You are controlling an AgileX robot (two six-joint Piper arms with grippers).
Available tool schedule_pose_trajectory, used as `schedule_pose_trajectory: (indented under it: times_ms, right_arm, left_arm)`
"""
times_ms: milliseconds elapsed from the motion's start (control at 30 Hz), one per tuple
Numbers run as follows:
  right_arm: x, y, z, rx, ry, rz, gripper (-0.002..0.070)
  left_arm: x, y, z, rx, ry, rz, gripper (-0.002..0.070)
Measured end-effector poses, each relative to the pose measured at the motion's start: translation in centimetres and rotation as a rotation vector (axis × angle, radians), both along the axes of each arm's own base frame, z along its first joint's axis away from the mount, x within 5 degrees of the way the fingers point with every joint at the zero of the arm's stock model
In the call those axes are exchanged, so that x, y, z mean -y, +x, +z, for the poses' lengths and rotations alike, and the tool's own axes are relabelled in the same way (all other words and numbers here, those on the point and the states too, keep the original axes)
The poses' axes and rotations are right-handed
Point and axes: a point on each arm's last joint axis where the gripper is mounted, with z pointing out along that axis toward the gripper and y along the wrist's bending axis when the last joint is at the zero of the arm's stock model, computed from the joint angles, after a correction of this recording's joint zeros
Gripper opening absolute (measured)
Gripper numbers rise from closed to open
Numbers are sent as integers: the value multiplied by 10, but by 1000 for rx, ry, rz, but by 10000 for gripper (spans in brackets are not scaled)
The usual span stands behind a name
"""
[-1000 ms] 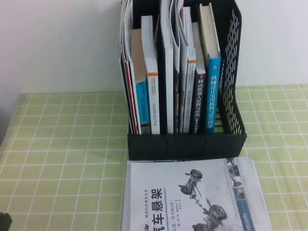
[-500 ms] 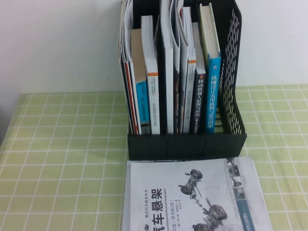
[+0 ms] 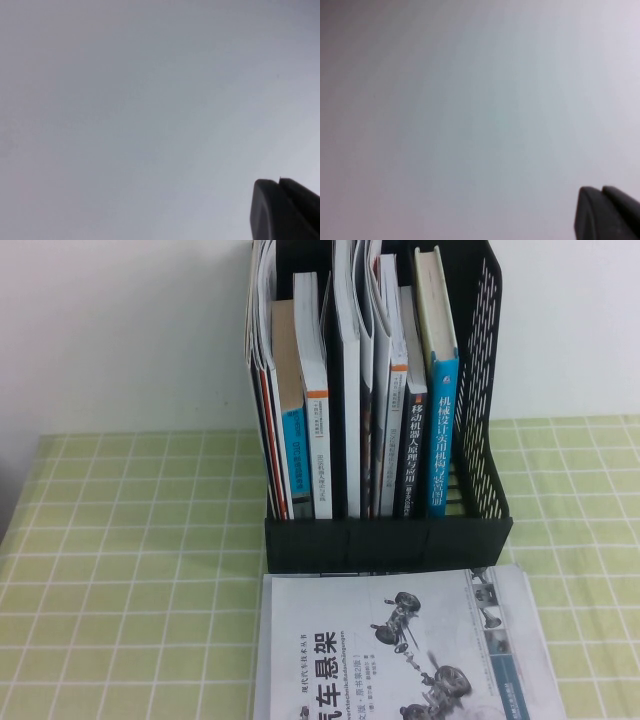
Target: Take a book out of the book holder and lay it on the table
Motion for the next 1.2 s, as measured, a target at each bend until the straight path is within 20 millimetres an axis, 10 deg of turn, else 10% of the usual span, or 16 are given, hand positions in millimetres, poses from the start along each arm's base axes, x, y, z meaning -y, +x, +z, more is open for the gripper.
schedule_pose_trajectory:
  times_ms: [267,500,667,1200]
  right_arm:
    - [-9,65,40,-566,-159,40,-2]
    - [-11,127,21,-1001,-266,79,-1]
    - [-13,139,12,-1070,-325,96,-2]
    - [-77,174,-19,-1019,-602,682,-1]
  left_arm:
    - [15,14,49,-264,220,-47,-2]
    - [34,68,18,-773,366,-195,-3]
    - [41,85,-3,-981,463,-255,-3]
    - [81,137,7,-871,580,-606,-3]
